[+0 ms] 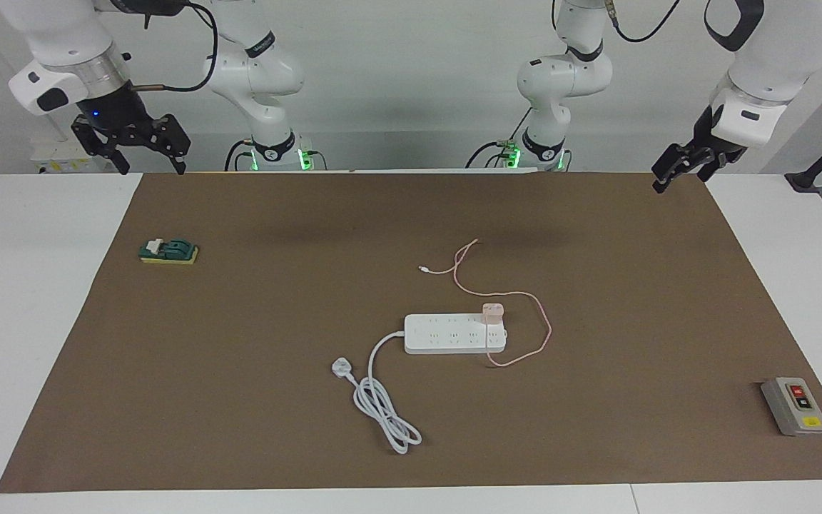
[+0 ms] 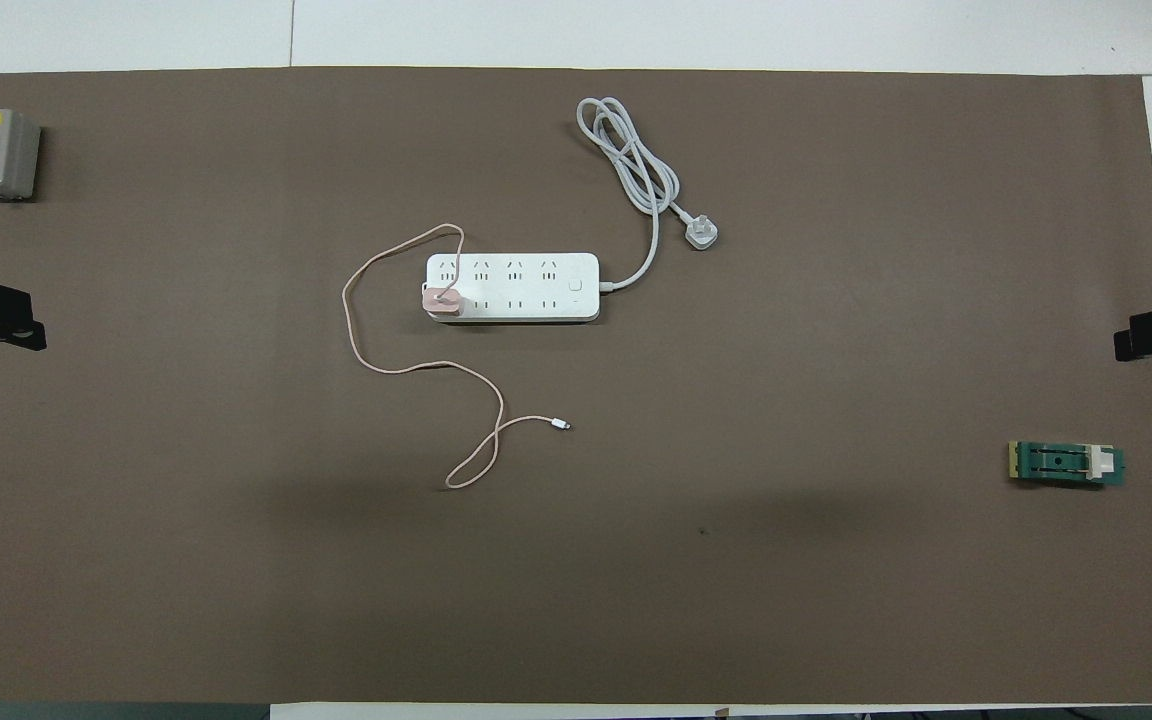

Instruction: Plug charger into power strip

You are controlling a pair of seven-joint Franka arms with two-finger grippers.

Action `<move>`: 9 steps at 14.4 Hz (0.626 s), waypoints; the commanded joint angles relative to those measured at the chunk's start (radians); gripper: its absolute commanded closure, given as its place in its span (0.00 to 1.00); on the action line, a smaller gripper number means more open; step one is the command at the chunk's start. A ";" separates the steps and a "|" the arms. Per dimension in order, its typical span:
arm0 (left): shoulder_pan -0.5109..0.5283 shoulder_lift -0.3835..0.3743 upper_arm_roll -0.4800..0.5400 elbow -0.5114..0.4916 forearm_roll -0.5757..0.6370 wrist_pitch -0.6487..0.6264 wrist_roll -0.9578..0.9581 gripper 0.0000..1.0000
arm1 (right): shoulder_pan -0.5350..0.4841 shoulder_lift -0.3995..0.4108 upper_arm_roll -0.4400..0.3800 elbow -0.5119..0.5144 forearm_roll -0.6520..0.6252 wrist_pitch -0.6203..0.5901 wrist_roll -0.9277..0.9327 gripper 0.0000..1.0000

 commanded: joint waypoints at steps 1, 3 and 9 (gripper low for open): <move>0.016 -0.025 -0.006 -0.019 -0.011 0.031 0.022 0.00 | -0.012 -0.020 0.011 -0.020 -0.016 0.004 0.011 0.00; 0.002 -0.032 -0.007 -0.037 -0.011 0.046 0.011 0.00 | -0.012 -0.020 0.013 -0.022 -0.016 0.004 0.013 0.00; -0.041 0.035 -0.003 0.067 0.000 -0.034 0.020 0.00 | -0.011 -0.021 0.013 -0.023 -0.016 0.004 0.013 0.00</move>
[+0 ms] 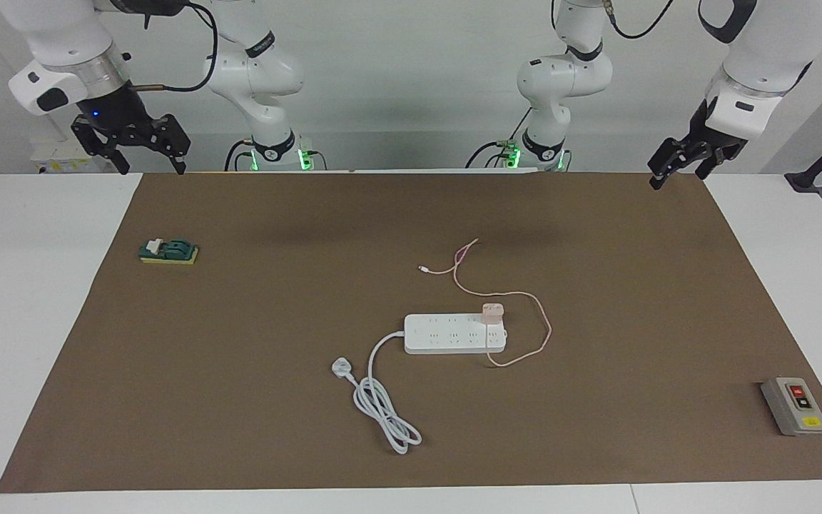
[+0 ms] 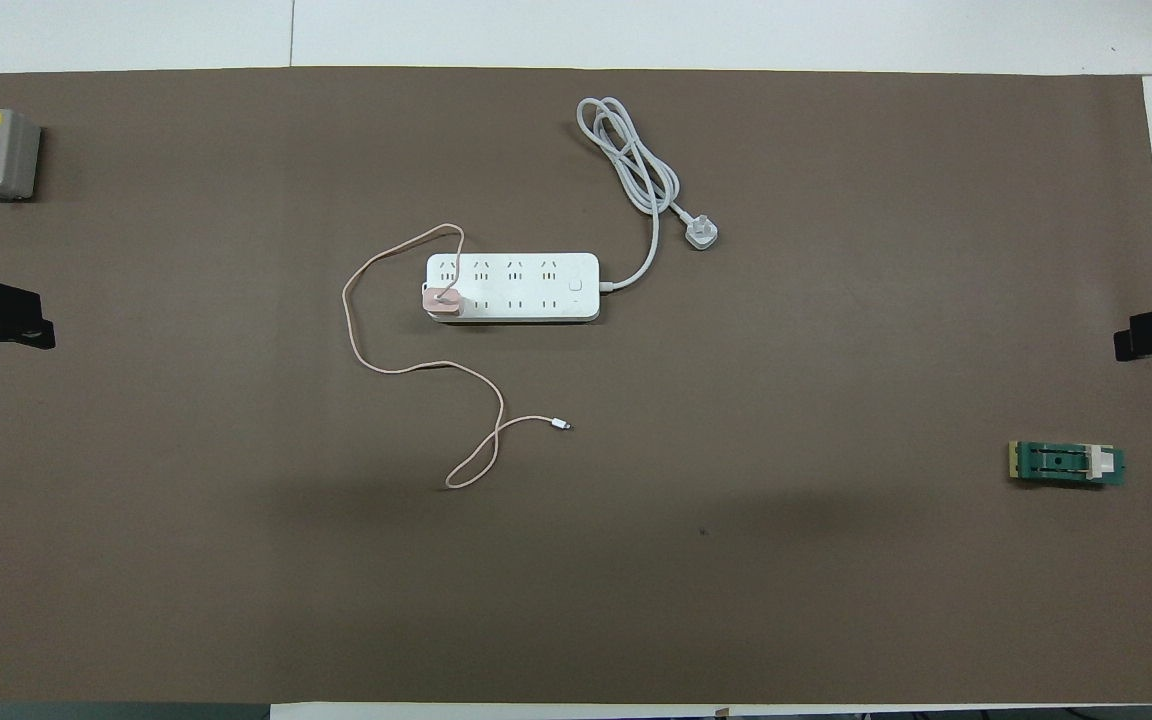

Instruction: Plug charger into power strip

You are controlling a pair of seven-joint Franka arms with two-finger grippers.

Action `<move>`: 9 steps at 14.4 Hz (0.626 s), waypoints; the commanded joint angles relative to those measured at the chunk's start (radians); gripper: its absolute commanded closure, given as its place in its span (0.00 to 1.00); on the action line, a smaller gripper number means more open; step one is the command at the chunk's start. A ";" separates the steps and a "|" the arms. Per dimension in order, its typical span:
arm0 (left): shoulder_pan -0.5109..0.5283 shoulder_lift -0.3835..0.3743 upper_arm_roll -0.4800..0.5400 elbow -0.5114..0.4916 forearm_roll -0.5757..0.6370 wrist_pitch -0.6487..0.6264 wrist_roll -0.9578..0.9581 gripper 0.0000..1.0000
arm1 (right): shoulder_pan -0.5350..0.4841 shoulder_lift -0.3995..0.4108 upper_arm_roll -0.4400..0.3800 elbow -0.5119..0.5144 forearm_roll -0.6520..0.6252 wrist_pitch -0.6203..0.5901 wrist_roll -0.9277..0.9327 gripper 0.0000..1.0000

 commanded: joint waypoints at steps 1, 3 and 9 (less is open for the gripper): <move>-0.031 0.038 0.014 0.069 0.002 -0.047 0.024 0.00 | -0.011 -0.021 0.011 -0.022 -0.016 0.003 0.013 0.00; -0.052 0.032 0.025 0.063 -0.004 -0.049 0.082 0.00 | -0.011 -0.021 0.011 -0.022 -0.016 0.003 0.013 0.00; -0.054 0.025 0.025 0.060 -0.009 -0.038 0.119 0.00 | -0.011 -0.021 0.013 -0.022 -0.016 0.003 0.013 0.00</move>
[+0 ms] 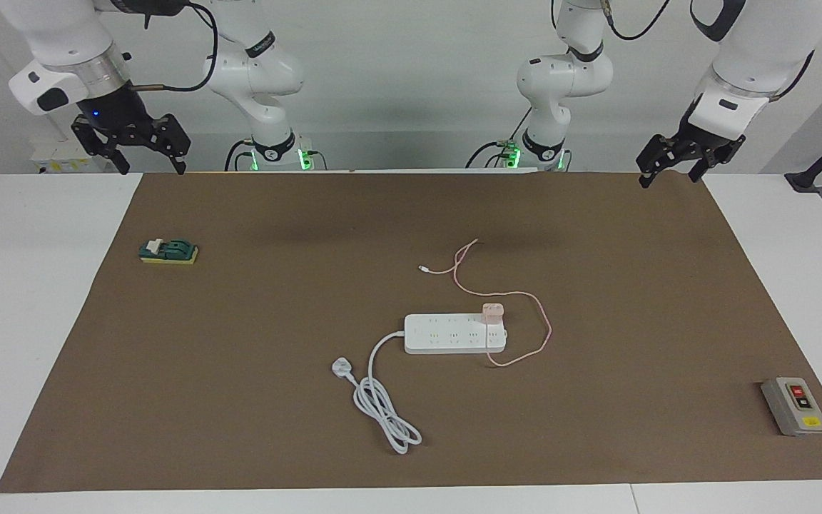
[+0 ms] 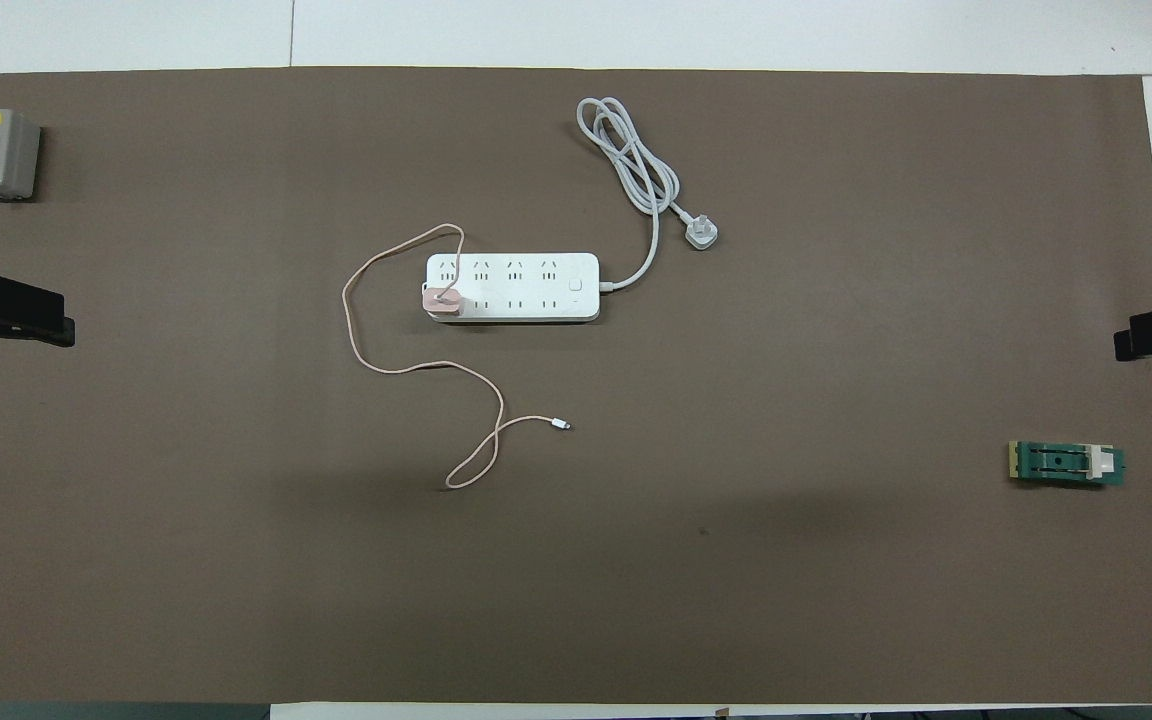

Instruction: Plug charger into power strip

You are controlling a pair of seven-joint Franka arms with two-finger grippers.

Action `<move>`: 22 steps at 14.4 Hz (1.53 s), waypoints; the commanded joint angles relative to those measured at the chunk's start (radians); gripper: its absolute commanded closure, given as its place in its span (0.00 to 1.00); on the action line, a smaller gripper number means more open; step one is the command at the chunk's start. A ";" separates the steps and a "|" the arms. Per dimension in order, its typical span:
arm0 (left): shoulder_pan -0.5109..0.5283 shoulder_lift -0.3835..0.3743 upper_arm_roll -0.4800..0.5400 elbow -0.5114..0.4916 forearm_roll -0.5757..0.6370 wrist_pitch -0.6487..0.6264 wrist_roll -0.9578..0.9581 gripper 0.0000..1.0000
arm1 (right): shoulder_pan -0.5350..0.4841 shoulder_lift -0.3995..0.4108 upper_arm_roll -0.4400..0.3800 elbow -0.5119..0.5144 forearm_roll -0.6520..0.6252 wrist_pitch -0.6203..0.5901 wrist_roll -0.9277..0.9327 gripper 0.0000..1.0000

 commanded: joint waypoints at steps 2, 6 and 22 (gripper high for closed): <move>-0.018 0.007 0.018 0.021 -0.013 -0.019 0.044 0.00 | -0.011 -0.021 0.013 -0.023 -0.016 0.003 0.014 0.00; -0.018 0.007 0.018 0.017 -0.061 -0.002 0.032 0.00 | -0.012 -0.021 0.011 -0.022 -0.015 0.003 0.007 0.00; -0.018 -0.001 0.028 0.009 -0.049 -0.014 0.033 0.00 | -0.014 -0.021 0.011 -0.022 -0.015 0.001 0.011 0.00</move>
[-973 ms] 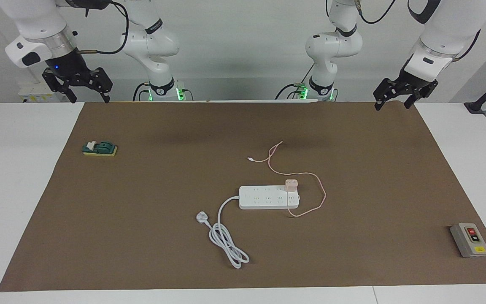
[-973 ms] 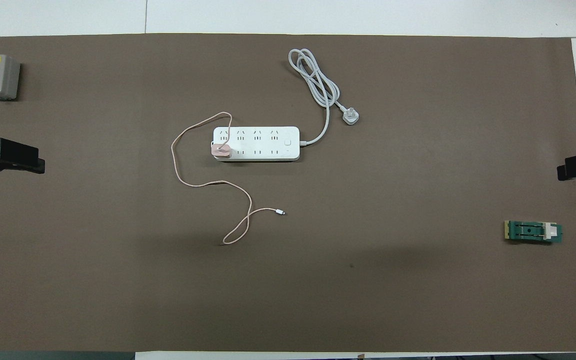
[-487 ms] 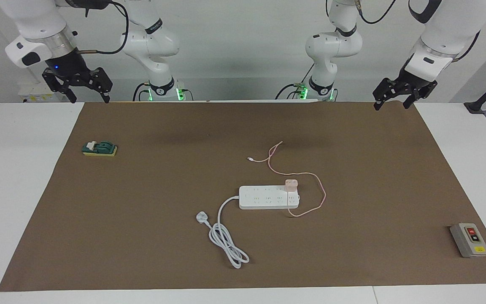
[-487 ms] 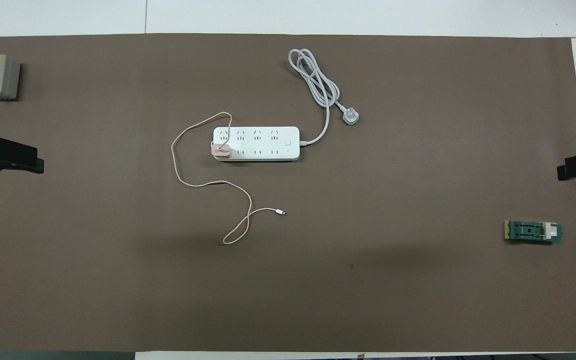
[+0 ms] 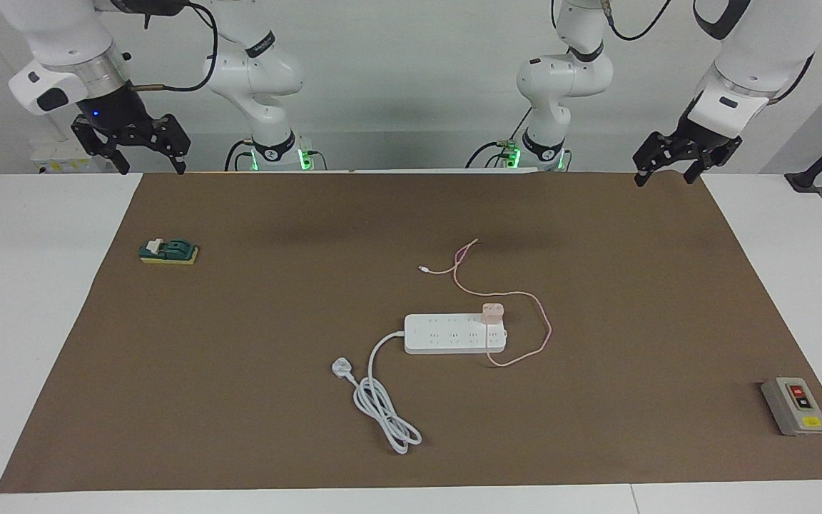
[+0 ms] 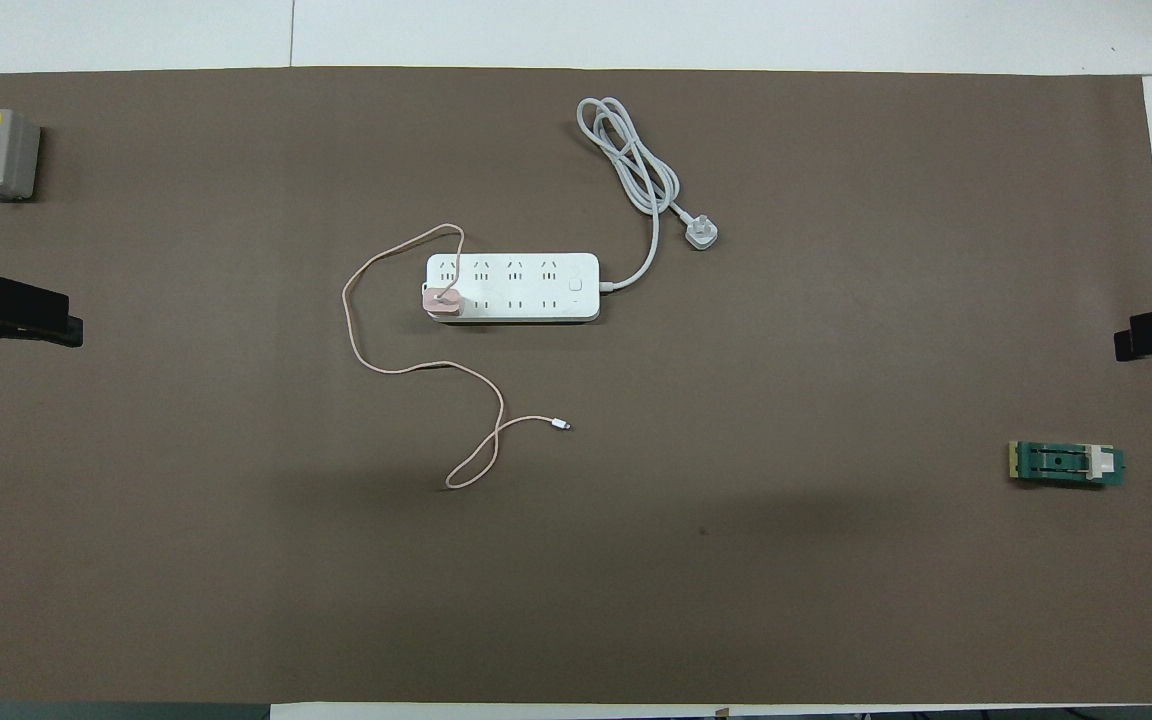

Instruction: Plug charger into power strip

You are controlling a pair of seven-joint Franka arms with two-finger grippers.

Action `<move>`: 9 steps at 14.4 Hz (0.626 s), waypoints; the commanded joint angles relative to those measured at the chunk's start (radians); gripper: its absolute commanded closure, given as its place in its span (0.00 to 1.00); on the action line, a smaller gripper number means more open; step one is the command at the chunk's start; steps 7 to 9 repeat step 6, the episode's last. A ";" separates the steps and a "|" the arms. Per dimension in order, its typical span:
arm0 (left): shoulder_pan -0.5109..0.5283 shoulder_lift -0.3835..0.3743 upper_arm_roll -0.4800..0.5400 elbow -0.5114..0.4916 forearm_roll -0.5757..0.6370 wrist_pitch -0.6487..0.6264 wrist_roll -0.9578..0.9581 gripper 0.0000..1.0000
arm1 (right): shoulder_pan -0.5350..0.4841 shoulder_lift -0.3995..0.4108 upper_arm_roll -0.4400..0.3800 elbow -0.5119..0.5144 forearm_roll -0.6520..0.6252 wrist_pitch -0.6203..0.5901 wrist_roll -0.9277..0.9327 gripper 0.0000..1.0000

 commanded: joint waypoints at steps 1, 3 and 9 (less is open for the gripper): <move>-0.016 -0.001 0.016 0.008 0.001 -0.017 0.007 0.00 | -0.014 -0.021 0.011 -0.022 -0.015 0.001 0.011 0.00; -0.016 -0.001 0.016 0.008 0.005 -0.018 0.007 0.00 | -0.014 -0.021 0.011 -0.023 -0.015 0.001 0.010 0.00; -0.014 -0.001 0.016 0.010 0.005 -0.014 0.007 0.00 | -0.014 -0.021 0.011 -0.023 -0.015 0.001 0.010 0.00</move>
